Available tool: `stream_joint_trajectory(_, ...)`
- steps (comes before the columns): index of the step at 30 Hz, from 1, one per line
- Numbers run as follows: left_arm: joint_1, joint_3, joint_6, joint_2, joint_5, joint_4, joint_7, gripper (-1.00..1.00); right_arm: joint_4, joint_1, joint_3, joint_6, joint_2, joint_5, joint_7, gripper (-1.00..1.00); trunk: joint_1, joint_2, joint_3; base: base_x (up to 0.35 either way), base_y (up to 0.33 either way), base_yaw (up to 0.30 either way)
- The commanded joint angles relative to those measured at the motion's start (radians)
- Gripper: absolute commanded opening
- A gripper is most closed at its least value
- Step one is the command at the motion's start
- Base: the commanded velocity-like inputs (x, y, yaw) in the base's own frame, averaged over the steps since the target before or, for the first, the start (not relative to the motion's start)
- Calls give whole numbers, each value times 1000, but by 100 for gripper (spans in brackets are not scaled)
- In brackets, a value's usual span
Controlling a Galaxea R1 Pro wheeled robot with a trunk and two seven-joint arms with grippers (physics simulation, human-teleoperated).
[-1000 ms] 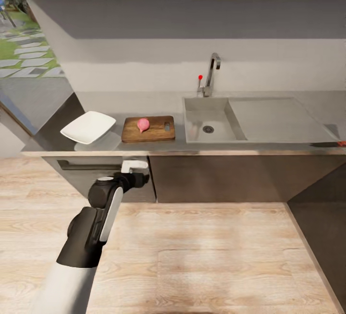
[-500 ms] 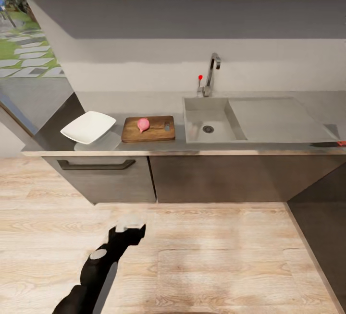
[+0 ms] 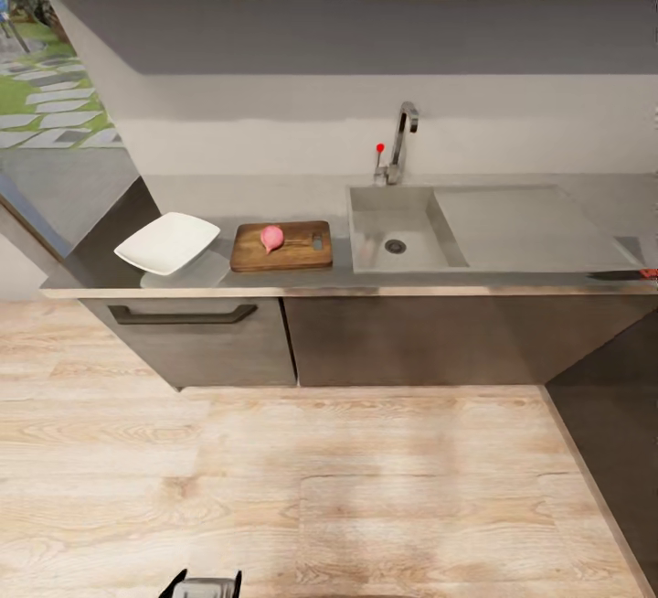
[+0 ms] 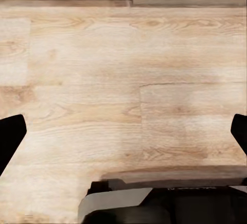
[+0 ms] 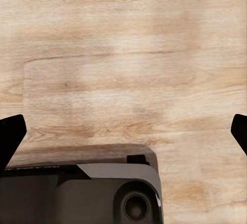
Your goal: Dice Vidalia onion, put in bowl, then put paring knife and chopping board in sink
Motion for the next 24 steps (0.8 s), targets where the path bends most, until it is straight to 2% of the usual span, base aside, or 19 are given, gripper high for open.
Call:
stream_joint_trajectory(1, 3, -4, -24, 11, 7, 41, 7, 100, 0, 0, 0, -3, 0, -3, -1, 100, 1, -1, 0, 0, 0, -86)
stream_joint_trajectory(2, 4, -4, -38, 15, 7, 63, 7, 100, 0, 0, 0, -3, 0, -3, -1, 100, 1, -1, 1, 0, 0, -91)
stream_joint_trajectory(5, 7, -3, -158, 27, 7, 182, 7, 100, 0, 0, 0, -3, -1, -2, -1, 100, 1, -1, 5, 0, 0, -104)
stream_joint_trajectory(7, 7, -1, -291, 30, 8, 287, 7, 100, 0, 0, 0, -3, -1, -2, -2, 100, 1, -1, 8, 0, 0, -110)
stream_joint_trajectory(8, 7, -1, -320, 30, 8, 313, 7, 100, 0, 0, 0, -3, -1, -2, -2, 100, 1, -1, 10, 0, 0, -111)
stream_joint_trajectory(10, 7, 1, -408, 28, 8, 417, 8, 100, 0, 0, 0, -3, -1, -2, -2, 100, 1, -1, 13, 0, 0, -107)
stream_joint_trajectory(14, 8, 1, -448, 27, 9, 488, 10, 100, 0, 0, 0, -3, -1, 0, -2, 100, 1, -1, 19, 0, 0, -102)
stream_joint_trajectory(24, 8, 3, -455, 27, 11, 509, 16, 100, -1, 0, 0, -3, -1, 0, -2, 100, 1, -1, 34, 0, 0, -78)
